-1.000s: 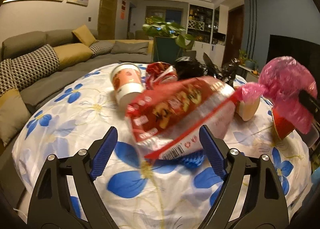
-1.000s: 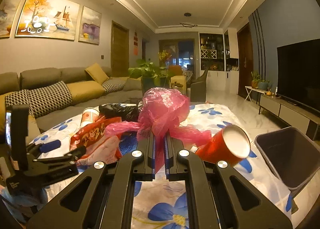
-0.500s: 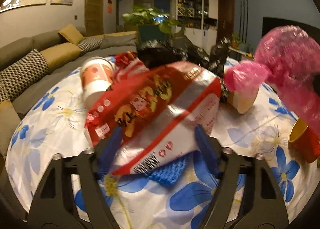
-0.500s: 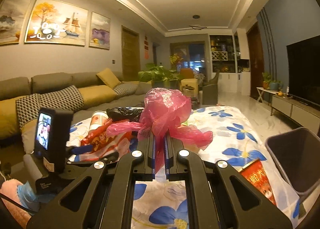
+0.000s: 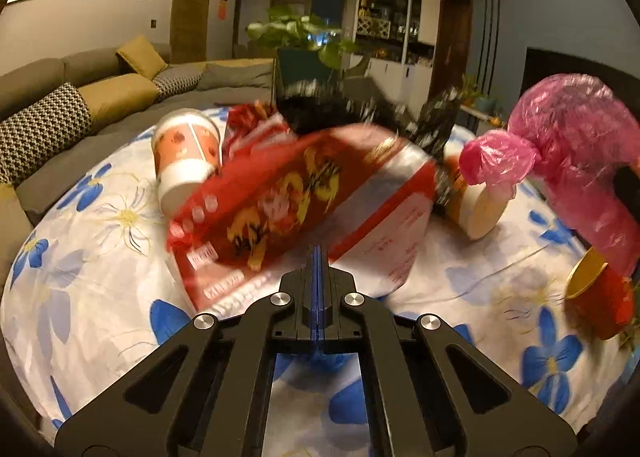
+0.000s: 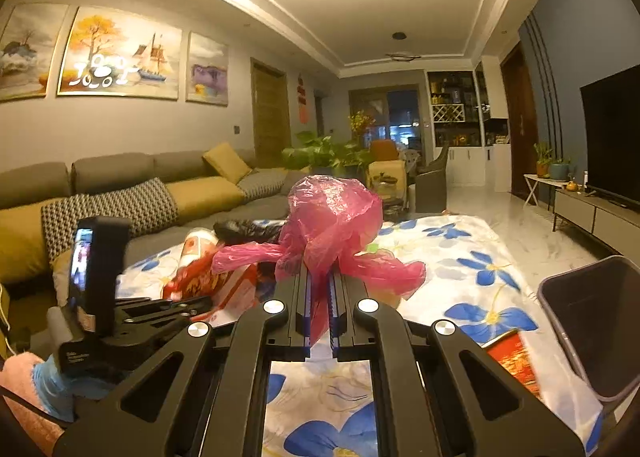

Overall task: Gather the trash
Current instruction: 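Lift the red snack bag and pink bag and carry both toward the grey bin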

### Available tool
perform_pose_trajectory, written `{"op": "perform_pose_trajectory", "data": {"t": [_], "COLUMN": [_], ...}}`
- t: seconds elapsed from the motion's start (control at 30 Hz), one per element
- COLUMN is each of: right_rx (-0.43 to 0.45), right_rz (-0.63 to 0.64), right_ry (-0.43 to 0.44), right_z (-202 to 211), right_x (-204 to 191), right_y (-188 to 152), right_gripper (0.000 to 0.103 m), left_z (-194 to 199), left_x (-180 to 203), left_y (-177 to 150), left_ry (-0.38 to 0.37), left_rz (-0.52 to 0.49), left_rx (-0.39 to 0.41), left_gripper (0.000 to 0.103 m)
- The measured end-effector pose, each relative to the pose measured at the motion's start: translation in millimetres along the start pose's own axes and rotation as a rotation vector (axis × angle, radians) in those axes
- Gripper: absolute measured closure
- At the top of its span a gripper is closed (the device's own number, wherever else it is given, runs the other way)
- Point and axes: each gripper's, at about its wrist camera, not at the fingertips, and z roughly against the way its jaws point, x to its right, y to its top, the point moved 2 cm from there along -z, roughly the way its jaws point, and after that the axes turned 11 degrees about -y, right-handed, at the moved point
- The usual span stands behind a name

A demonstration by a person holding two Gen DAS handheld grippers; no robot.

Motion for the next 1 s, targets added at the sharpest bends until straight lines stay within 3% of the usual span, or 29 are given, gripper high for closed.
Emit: {"op": "perform_pose_trajectory", "data": {"t": [0.17,0.3,0.37,0.4,0.43,0.5,0.63,0.73,0.87,0.9,0.97,1.0], "right_rx": [0.05,0.09,0.102,0.105,0.105,0.102,0.094,0.086,0.081,0.081,0.083,0.084], "right_rz": [-0.052,-0.063,-0.064,-0.063,-0.062,-0.056,-0.053,-0.061,-0.039,-0.033,-0.024,-0.021], "right_ry": [-0.017,-0.037,-0.053,-0.065,-0.074,-0.09,-0.118,-0.124,-0.131,-0.131,-0.13,-0.129], "right_z": [21,37,44,48,51,56,64,63,59,57,55,55], "right_x": [15,21,25,27,28,30,29,27,20,17,13,12], "right_y": [13,22,23,23,22,19,13,9,8,7,7,8], "right_gripper": [0.095,0.095,0.095,0.095,0.095,0.095,0.095,0.095,0.095,0.095,0.095,0.095], "left_z": [34,44,43,43,44,47,42,30,16,13,7,4], "left_x": [5,-2,-5,-6,-6,-12,-44,-67,-80,-81,-83,-84], "left_y": [13,17,14,11,7,1,-7,-11,-12,-10,-9,-9], "left_ry": [-0.011,0.014,0.044,0.052,0.061,0.087,0.1,0.065,-0.023,-0.053,-0.093,-0.109], "left_rz": [-0.012,-0.004,-0.009,-0.015,-0.018,-0.015,0.059,0.149,0.193,0.203,0.22,0.231], "left_rx": [0.083,0.085,0.074,0.069,0.071,0.091,0.08,0.045,0.017,0.013,-0.003,-0.012], "left_gripper": [0.103,0.102,0.091,0.076,0.05,0.026,0.026,0.026,0.026,0.03,0.047,0.062]}}
